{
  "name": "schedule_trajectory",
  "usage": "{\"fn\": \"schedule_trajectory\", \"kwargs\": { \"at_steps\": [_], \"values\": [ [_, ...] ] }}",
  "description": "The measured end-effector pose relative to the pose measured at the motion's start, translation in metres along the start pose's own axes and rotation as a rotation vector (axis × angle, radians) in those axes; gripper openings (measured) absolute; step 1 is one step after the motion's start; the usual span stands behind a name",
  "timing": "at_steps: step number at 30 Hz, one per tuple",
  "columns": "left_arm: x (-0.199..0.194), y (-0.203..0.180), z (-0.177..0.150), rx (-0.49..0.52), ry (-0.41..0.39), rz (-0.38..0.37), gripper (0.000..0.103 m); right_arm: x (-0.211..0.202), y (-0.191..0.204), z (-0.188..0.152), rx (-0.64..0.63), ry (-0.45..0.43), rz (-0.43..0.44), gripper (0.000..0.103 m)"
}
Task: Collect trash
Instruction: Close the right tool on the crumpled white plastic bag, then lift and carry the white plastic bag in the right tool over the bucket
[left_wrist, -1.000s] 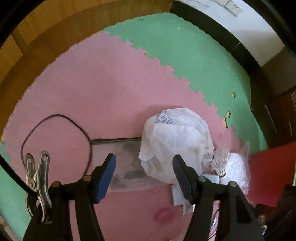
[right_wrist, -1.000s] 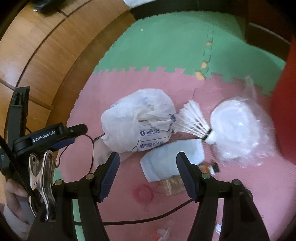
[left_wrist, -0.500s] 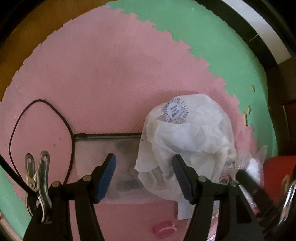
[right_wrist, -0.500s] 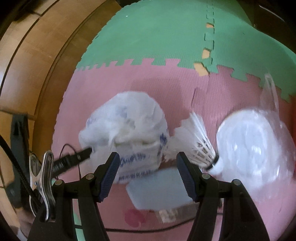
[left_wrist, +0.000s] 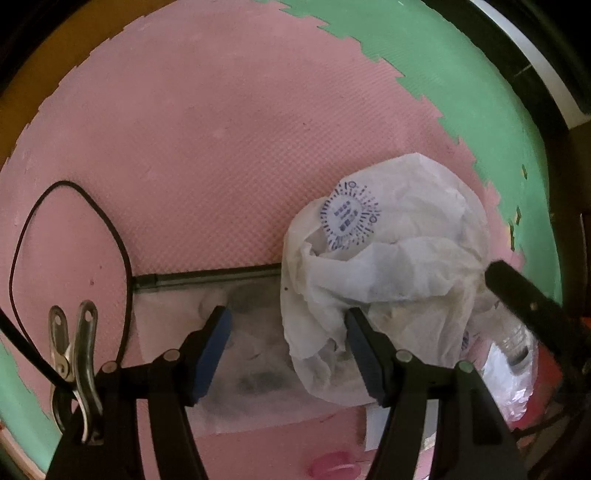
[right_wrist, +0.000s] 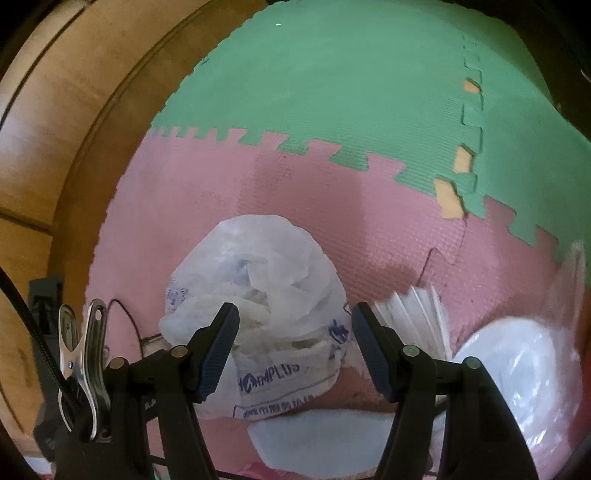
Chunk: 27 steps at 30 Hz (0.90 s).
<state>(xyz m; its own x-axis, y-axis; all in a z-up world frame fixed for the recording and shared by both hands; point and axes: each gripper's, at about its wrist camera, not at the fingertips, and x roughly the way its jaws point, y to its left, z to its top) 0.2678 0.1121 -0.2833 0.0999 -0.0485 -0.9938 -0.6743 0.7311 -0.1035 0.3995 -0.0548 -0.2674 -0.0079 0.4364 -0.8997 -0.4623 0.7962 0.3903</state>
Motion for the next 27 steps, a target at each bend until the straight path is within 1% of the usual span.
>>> {"fn": "schedule_trajectory", "kwargs": {
  "at_steps": [5, 7, 8, 9, 11, 12, 13, 15, 17, 23, 24, 27],
  "values": [
    [0.001, -0.005, 0.001, 0.019, -0.019, 0.003, 0.068, 0.009, 0.003, 0.012, -0.037, 0.002, -0.038, 0.066],
    [0.001, -0.007, 0.0, 0.016, -0.023, 0.009, 0.067, 0.018, -0.004, 0.015, -0.034, 0.041, -0.043, 0.066],
    [0.001, -0.008, 0.0, 0.014, -0.022, 0.006, 0.063, 0.022, -0.005, 0.015, -0.029, 0.062, -0.042, 0.064],
    [-0.001, -0.009, 0.0, 0.011, -0.022, -0.001, 0.06, 0.025, -0.006, 0.013, -0.027, 0.079, -0.037, 0.053],
    [-0.003, -0.01, 0.001, 0.01, -0.023, -0.012, 0.043, 0.025, -0.003, 0.009, -0.035, 0.096, -0.02, 0.042],
    [-0.005, -0.01, 0.001, 0.009, -0.027, -0.02, 0.038, 0.024, -0.001, 0.007, -0.043, 0.097, -0.018, 0.039],
    [-0.007, -0.01, 0.001, 0.007, -0.029, -0.034, 0.029, 0.022, 0.001, 0.004, -0.056, 0.097, -0.01, 0.033],
    [-0.014, -0.013, 0.0, 0.003, -0.039, -0.062, 0.025, 0.016, 0.006, -0.001, -0.081, 0.094, 0.003, 0.026],
    [-0.021, -0.014, -0.002, 0.008, -0.055, -0.083, 0.02, 0.007, 0.01, -0.005, -0.094, 0.078, 0.013, 0.023],
    [-0.053, -0.012, -0.011, 0.014, -0.085, -0.123, 0.017, -0.029, 0.014, -0.017, -0.071, 0.05, 0.083, 0.021],
    [-0.059, -0.008, -0.017, 0.015, -0.089, -0.129, 0.017, -0.035, 0.015, -0.019, -0.07, 0.048, 0.091, 0.021],
    [-0.081, -0.009, -0.021, 0.031, -0.109, -0.138, 0.017, -0.056, 0.02, -0.024, -0.07, 0.039, 0.102, 0.021]
  ]
}}
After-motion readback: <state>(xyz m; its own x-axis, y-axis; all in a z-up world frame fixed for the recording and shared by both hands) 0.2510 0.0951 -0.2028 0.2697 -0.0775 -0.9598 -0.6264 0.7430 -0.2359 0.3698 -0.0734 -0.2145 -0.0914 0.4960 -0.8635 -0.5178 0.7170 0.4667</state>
